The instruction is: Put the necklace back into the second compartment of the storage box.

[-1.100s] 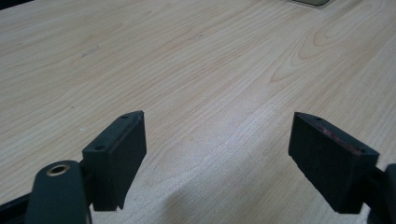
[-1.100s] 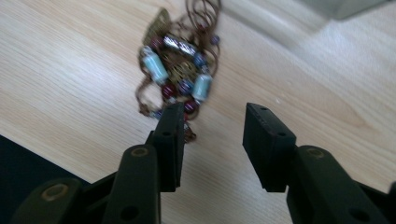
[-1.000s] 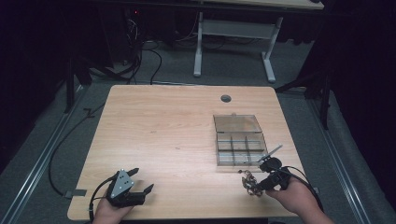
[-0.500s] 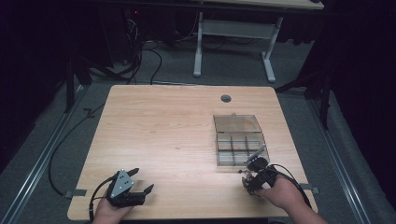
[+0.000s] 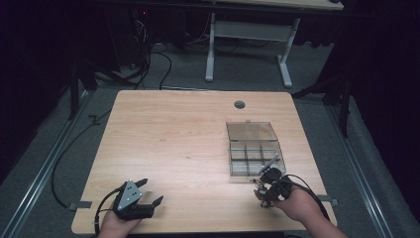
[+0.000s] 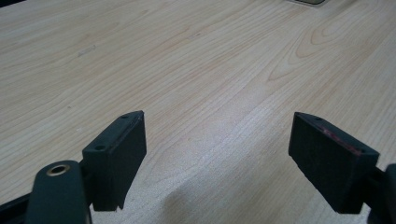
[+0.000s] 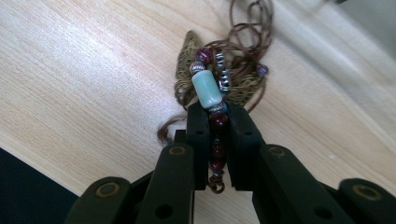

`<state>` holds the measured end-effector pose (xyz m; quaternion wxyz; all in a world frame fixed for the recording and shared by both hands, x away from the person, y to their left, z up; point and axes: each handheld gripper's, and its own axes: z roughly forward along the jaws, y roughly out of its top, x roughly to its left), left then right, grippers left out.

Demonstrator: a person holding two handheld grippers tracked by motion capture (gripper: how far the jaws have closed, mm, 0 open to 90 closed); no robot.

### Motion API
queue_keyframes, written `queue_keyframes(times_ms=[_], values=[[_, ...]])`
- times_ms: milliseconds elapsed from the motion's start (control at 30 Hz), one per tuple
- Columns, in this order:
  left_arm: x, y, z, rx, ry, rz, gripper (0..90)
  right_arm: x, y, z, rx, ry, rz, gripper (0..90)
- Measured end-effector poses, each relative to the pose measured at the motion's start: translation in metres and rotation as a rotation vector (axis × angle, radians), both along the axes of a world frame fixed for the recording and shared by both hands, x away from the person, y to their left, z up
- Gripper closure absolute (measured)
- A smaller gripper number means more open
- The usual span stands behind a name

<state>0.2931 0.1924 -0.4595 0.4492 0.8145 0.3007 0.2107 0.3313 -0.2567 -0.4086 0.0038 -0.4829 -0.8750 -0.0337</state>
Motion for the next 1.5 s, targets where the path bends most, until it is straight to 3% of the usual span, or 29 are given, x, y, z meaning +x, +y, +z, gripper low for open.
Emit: queue_keyframes(times_ms=[433,767,800,833,1000,1033,1100,1500], values=[[0.0,0.0,0.0,0.001,0.001,-0.001,19.6,0.001,-0.01,0.024,0.0,-0.027,0.011,81.3],[0.0,0.0,0.0,0.001,0.0,-0.001,19.6,0.002,-0.016,0.045,-0.009,-0.046,-0.015,81.2],[0.0,0.0,0.0,0.002,0.0,-0.001,19.5,0.003,-0.018,0.047,-0.009,-0.055,0.004,81.2],[0.0,0.0,0.0,0.002,0.0,-0.001,19.6,0.002,-0.017,0.049,-0.01,-0.05,-0.022,81.2],[0.0,0.0,0.0,0.001,0.001,-0.002,19.5,0.003,-0.019,0.058,-0.02,-0.071,-0.004,81.2],[0.0,0.0,0.0,0.001,0.001,-0.002,19.6,0.002,-0.017,0.06,-0.023,-0.057,-0.05,81.2],[0.0,0.0,0.0,0.001,0.002,-0.004,19.6,0.004,-0.019,0.063,-0.02,-0.074,-0.011,81.2],[0.0,0.0,0.0,0.001,0.001,-0.002,19.6,0.006,-0.02,0.075,-0.005,-0.073,-0.015,81.2]])
